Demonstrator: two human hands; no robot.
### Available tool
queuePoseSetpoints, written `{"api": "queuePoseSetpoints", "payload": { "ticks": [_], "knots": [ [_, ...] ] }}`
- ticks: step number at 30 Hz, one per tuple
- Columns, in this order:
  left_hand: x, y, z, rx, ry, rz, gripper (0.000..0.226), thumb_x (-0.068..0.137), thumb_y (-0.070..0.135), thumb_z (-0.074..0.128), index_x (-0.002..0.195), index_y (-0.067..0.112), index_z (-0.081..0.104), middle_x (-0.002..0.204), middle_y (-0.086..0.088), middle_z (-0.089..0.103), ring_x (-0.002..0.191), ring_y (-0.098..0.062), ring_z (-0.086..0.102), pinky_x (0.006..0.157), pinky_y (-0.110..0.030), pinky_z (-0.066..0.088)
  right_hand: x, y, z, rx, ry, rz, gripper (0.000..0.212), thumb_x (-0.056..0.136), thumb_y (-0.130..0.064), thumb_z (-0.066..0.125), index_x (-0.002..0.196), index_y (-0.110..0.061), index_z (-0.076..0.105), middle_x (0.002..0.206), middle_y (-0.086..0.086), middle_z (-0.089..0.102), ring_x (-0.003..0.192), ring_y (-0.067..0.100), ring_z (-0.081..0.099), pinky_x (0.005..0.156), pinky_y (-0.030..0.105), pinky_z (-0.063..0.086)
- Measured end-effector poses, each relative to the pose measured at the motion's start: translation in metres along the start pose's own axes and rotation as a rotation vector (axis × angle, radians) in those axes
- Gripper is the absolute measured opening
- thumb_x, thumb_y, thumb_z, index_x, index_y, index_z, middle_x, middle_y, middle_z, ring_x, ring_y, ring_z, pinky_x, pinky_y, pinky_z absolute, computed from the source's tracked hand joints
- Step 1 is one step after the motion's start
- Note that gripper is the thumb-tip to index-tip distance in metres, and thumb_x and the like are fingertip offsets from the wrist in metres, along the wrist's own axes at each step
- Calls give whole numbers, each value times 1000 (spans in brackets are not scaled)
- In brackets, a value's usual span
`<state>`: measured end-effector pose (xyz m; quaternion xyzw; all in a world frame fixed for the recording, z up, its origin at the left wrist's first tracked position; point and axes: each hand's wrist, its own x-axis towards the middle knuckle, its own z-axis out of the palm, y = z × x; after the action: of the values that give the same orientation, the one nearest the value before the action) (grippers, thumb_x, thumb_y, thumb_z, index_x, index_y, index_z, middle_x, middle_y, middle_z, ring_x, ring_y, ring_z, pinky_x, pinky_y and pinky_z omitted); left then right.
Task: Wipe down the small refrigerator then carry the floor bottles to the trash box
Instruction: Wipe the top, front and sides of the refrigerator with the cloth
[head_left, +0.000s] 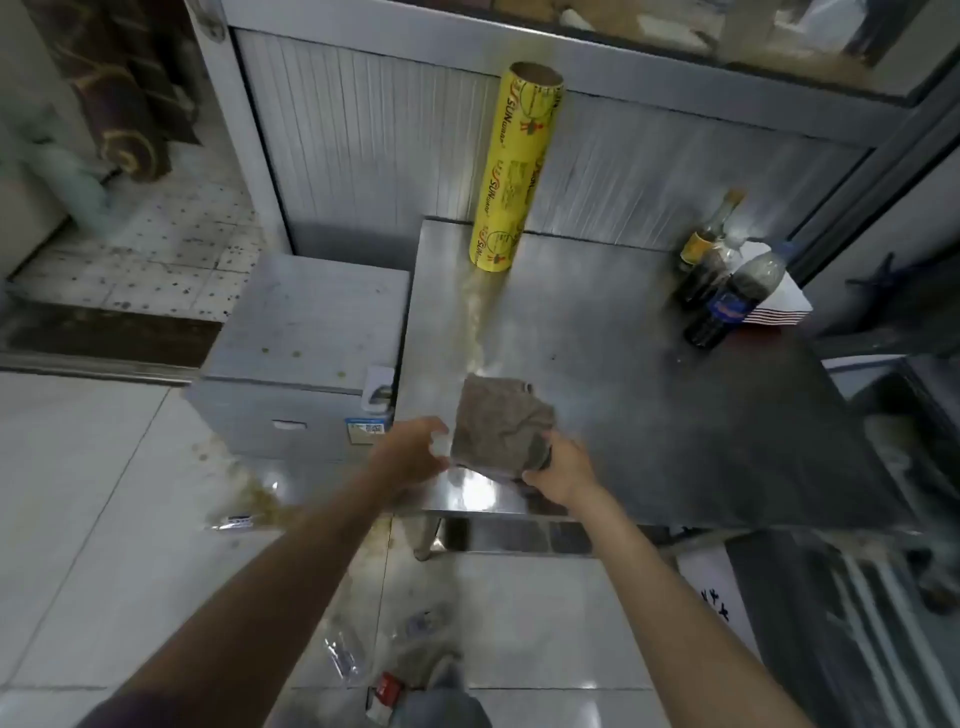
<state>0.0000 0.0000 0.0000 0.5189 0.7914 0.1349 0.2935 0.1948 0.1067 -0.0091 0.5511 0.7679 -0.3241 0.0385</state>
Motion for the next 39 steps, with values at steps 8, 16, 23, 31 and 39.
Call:
{"api": "queuePoseSetpoints", "payload": {
  "ticks": [8, 16, 23, 31, 39],
  "knots": [
    [33, 24, 6, -84, 53, -112, 42, 79, 23, 69, 118, 21, 54, 95, 1, 59, 84, -14, 53, 72, -25, 40, 39, -1, -11, -29, -12, -4, 85, 72, -32, 75, 142, -34, 27, 130, 16, 36, 125, 34, 35, 105, 41, 37],
    [47, 31, 5, -158, 42, -163, 44, 76, 23, 72, 117, 20, 56, 109, -4, 66, 98, -23, 62, 87, -34, 50, 48, -8, -12, -2, -18, -62, 82, 70, -24, 77, 140, -20, 36, 129, 12, 52, 120, 30, 47, 100, 35, 42],
    [49, 28, 5, -243, 65, -212, 44, 71, 5, 75, 112, 19, 67, 109, -4, 69, 95, -16, 64, 88, -23, 50, 42, -13, -10, 94, 89, -102, 63, 71, -7, 71, 130, -14, 49, 123, 9, 60, 112, 28, 56, 90, 27, 43],
    [36, 21, -3, -285, 173, -207, 46, 73, 6, 74, 117, 17, 66, 119, 0, 65, 111, -14, 58, 98, -23, 41, 43, -29, -11, 131, 94, -189, 57, 71, -5, 68, 125, -21, 55, 118, 3, 63, 108, 24, 58, 88, 25, 45],
    [25, -19, -42, -235, 261, -200, 45, 71, 12, 74, 115, 20, 68, 113, 2, 69, 105, -14, 62, 94, -21, 43, 48, -95, 2, 156, 45, -269, 55, 70, 0, 63, 122, -18, 55, 120, 8, 60, 111, 25, 55, 86, 23, 42]
  ]
}}
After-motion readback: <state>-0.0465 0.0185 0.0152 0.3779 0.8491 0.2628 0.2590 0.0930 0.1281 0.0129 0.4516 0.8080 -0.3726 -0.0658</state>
